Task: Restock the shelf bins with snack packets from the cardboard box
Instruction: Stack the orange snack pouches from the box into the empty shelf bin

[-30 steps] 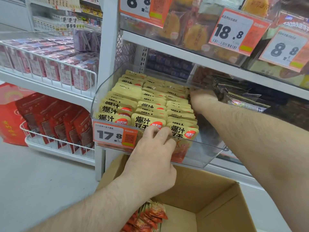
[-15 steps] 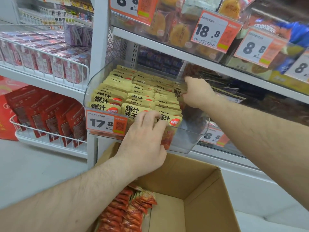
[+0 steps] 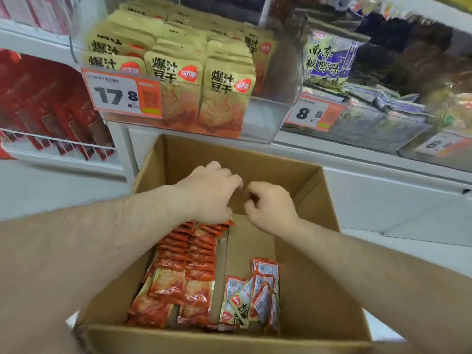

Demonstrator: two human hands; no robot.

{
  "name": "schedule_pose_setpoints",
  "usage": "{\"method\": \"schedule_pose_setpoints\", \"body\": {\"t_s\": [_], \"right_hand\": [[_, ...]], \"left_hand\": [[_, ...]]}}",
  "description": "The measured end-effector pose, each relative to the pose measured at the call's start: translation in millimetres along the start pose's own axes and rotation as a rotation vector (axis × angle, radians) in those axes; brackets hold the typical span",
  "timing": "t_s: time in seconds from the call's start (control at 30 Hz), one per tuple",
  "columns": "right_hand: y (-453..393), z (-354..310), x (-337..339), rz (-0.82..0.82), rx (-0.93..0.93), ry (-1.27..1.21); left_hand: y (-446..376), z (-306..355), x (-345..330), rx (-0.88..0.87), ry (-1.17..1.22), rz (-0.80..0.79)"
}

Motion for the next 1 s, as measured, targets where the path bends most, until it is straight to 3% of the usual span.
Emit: {"method": "schedule_pose_setpoints", "body": {"t_s": [0.07, 0.13, 0.23, 0.3, 0.4, 0.5, 0.57, 0.67, 0.77, 0.87, 1.0], "right_hand": [[41, 37, -41, -0.546, -0.096, 0.166], [79, 65, -70, -0.968, -0.118, 0.304], [128, 93, -98, -1.333, -0.189, 0.367], [156, 104, -110, -1.454, -0.161, 0.415], [171, 107, -118, -1.442, -0.125, 0.444], [153, 100, -116, -1.473, -0.129, 0.402], [124, 94, -106, -1.404, -0.211, 0.303], [75, 79, -80, -1.095, -0.418, 0.037], [44, 44, -47, -0.703, -0.583, -0.343], [38, 6, -33, -0.552, -0.616, -0.612], [46, -7, -42, -0.651, -0.575, -0.627]], "left_hand": [[0, 3, -13, -0.014, 0.026, -0.079], [-1, 6, -24, -0.034, 0.028, -0.132], [-2, 8, -37, -0.062, 0.009, -0.185], [-1, 8, -45, -0.058, 0.014, -0.209], [4, 7, -53, 0.081, 0.183, -0.273], [9, 3, -60, 0.400, 0.534, -0.324], [15, -4, -68, 0.663, 0.759, -0.316], [35, -8, -83, 1.132, 1.083, -0.471], [52, -11, -100, 1.445, 1.280, -0.512], [54, -12, -106, 1.435, 1.460, -0.406], [53, -26, -108, 1.338, 1.453, -0.151]]}}
Point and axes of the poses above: each hand's wrist, its own y-axis away from the middle knuckle, its own x-axis out of the back of the hand, z = x × y, the point moved 3 cm from there along -y, towards the middle knuckle, and after that the axes turned 14 degrees about z, right-handed, at the moved point
